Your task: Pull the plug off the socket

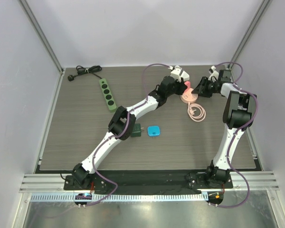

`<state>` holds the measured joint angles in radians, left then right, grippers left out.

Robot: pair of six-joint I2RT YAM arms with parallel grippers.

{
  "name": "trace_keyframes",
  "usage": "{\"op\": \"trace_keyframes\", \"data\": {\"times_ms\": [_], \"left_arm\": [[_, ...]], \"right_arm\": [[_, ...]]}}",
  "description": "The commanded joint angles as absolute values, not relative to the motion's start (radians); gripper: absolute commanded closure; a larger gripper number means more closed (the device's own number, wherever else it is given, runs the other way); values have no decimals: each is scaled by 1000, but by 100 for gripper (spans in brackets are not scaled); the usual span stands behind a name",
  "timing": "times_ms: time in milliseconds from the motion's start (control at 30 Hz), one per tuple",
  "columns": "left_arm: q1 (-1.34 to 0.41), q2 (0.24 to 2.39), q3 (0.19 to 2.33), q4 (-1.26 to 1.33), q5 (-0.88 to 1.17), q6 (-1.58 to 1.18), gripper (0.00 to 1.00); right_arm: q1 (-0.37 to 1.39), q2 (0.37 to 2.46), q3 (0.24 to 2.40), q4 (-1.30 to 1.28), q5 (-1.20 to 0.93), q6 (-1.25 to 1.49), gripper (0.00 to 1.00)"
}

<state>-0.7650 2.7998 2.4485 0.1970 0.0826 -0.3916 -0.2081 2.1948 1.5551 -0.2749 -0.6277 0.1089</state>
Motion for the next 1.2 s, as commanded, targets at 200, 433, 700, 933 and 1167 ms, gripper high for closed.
{"op": "trace_keyframes", "data": {"times_ms": [200,433,700,933,1167], "left_arm": [[-781,2757,2488,279,89,-546,100],[-805,2691,2390,262,54,-473,100],[-805,2674,2376,161,-43,-506,100],[-807,2669,2381,170,-41,-497,100],[-807,2668,2387,184,-40,-497,100]], "right_arm": [[-196,2238,1560,-370,-529,94,50],[-186,2169,1565,-330,-496,132,42],[-164,2036,1554,-331,-405,112,35],[-156,2006,1529,-365,-393,35,30],[-150,2048,1529,-411,-399,-20,29]]}}
